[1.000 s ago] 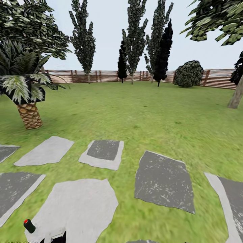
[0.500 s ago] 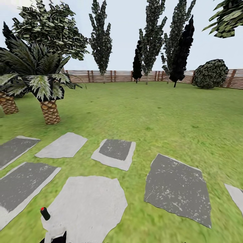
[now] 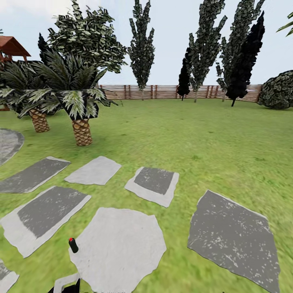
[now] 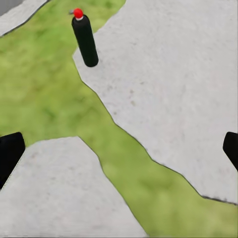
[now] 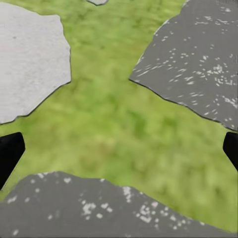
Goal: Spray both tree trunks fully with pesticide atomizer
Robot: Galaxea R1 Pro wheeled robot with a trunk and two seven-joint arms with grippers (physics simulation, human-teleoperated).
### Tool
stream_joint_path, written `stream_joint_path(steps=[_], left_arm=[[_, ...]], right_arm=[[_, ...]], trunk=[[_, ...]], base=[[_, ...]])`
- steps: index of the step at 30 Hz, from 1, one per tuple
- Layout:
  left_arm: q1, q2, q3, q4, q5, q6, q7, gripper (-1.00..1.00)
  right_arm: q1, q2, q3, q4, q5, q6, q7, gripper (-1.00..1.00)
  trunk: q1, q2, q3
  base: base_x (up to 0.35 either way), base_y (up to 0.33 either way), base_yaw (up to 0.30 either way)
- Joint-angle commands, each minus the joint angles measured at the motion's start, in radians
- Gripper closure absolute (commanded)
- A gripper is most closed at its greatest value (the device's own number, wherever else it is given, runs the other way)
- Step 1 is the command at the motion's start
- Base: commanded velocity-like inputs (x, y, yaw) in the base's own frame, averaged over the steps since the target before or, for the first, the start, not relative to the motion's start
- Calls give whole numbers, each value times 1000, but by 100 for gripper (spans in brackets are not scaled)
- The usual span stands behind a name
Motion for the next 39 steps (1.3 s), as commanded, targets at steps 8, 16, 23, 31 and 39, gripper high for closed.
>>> stream_joint_path(steps=[8, 16, 23, 31, 39], left_arm=[[0, 0, 1, 0, 0, 1, 4, -100], [0, 0, 1, -2, 0, 1, 10, -100], [0, 0, 2, -3, 0, 1, 12, -100], [0, 0, 2, -3, 0, 1, 12, -100], [0, 0, 3, -3, 1, 1, 13, -100]], right_arm=[[0, 0, 1, 0, -1, 0, 2, -100], [0, 0, 0, -1, -1, 0, 3, -100], [0, 0, 0, -2, -1, 0, 3, -100], [0, 0, 1, -1, -1, 0, 3, -100], [0, 0, 1, -2, -1, 0, 3, -100]], trunk=[[0, 0, 0], [0, 0, 0], [0, 0, 0], [0, 0, 0], [0, 0, 0]], base=[[0, 0, 278], [82, -60, 278], [205, -203, 278], [181, -243, 278], [147, -272, 278]])
